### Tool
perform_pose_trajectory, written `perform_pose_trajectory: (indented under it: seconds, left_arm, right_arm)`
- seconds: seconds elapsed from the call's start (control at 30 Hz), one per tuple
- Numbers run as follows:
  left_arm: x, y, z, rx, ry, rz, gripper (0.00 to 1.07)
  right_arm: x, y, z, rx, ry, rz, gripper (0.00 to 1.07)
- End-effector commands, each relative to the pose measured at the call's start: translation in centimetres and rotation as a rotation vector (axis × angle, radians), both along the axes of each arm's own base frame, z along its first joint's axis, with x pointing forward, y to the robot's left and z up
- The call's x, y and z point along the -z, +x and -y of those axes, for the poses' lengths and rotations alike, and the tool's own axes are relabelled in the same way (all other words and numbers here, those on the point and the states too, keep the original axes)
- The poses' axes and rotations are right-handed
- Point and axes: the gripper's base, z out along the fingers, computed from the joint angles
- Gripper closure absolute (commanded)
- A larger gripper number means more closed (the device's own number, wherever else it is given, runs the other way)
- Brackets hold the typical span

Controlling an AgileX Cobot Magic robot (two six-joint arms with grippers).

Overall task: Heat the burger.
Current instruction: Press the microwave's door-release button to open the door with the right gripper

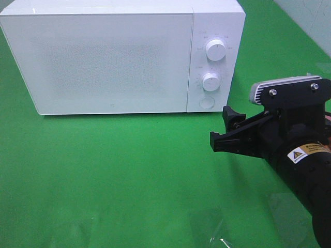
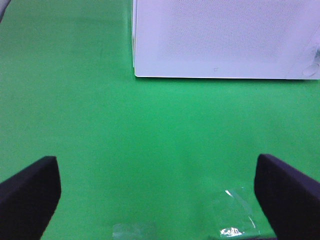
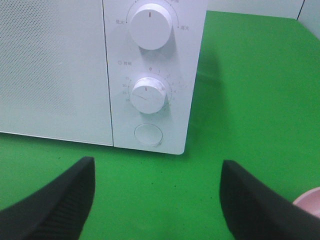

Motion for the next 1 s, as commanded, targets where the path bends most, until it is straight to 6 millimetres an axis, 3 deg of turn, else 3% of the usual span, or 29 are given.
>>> perform_pose_trajectory:
  seconds: [0.03, 0.13, 0.43, 0.47, 0.67, 0.7, 1.0]
  left_arm:
    - [0.04, -0.03, 0.09, 0.005, -0.007, 0.001, 0.09]
    - [0.04, -0.03, 0.09, 0.005, -0.007, 0.001, 0.09]
    - [0.04, -0.03, 0.09, 0.005, -0.007, 0.001, 0.09]
    - [0.04, -0.03, 0.09, 0.005, -0.007, 0.001, 0.09]
    - [0.04, -0.03, 0.09, 0.005, -0.007, 0.001, 0.09]
    - [0.04, -0.03, 0.09, 0.005, -0.007, 0.001, 0.09]
    - [0.04, -0.03, 0.09, 0.005, -0.007, 0.001, 0.09]
  right_arm:
    - [-0.17, 0.05, 0.02, 0.018, 0.072, 0.013, 0.39]
    - [-0.16, 0.04, 0.01, 0.028, 0.131, 0.005, 0.40]
    - [-0.14, 0.04, 0.00, 0.097, 0.532, -0.046, 0.53]
    - [-0.14, 0.04, 0.00, 0.116, 0.641, -0.059, 0.58]
    - [-0.12, 0.04, 0.00, 0.158, 0.883, -0.090, 0.72]
    - [-0.10, 0.03, -0.02, 0.177, 0.999, -0.108, 0.77]
    - [-0.17, -0.05, -0.63, 0.164, 1.284, -0.180, 0.82]
